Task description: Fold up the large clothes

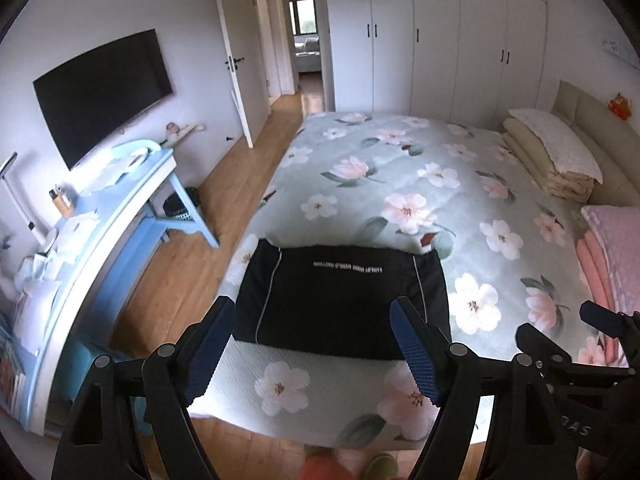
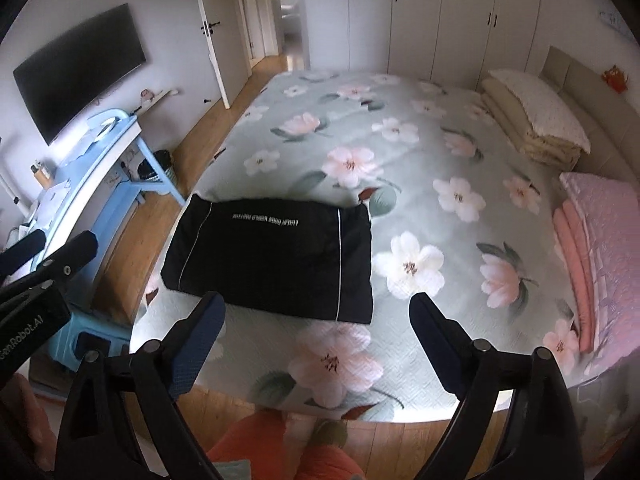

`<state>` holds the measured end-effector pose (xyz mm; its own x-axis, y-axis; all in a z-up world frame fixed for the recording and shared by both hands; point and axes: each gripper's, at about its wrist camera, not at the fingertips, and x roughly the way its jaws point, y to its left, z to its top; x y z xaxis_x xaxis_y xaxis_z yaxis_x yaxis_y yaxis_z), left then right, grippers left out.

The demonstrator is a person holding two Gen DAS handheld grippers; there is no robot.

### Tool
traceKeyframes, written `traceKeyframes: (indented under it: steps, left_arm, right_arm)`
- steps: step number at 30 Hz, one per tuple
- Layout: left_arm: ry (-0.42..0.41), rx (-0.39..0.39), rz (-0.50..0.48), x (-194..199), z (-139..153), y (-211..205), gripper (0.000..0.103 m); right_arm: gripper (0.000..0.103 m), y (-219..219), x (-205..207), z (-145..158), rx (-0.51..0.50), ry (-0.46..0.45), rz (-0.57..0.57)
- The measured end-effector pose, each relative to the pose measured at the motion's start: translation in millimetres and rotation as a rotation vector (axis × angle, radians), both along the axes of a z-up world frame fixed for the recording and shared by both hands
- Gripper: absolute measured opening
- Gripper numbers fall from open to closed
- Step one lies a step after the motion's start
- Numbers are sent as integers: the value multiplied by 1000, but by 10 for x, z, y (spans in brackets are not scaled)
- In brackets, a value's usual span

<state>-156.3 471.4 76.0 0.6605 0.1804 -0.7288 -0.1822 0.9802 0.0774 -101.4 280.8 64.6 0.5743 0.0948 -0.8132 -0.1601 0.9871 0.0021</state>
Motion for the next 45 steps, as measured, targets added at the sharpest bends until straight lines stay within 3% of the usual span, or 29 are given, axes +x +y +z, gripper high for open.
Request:
traceKeyframes:
  steps: [7,11,16,28,45]
  left_arm:
    - [16,108,100,228,-36,382,81]
    - [92,155,112,492,-130,540,81]
    - [82,114,64,665,-226,624,81]
    - [192,26,7,982,-554,847,81]
    - [249,28,-45,1272,-767,932,81]
  right_arm:
    - [94,385,289,-15,30,33,-17]
    - [94,539,413,-63,27,47,-44]
    - [94,635,504,-145,50,75,-90]
    - [94,856,769,-431,40,154,-135]
    - [94,1029,934,-591,-9,194,-132]
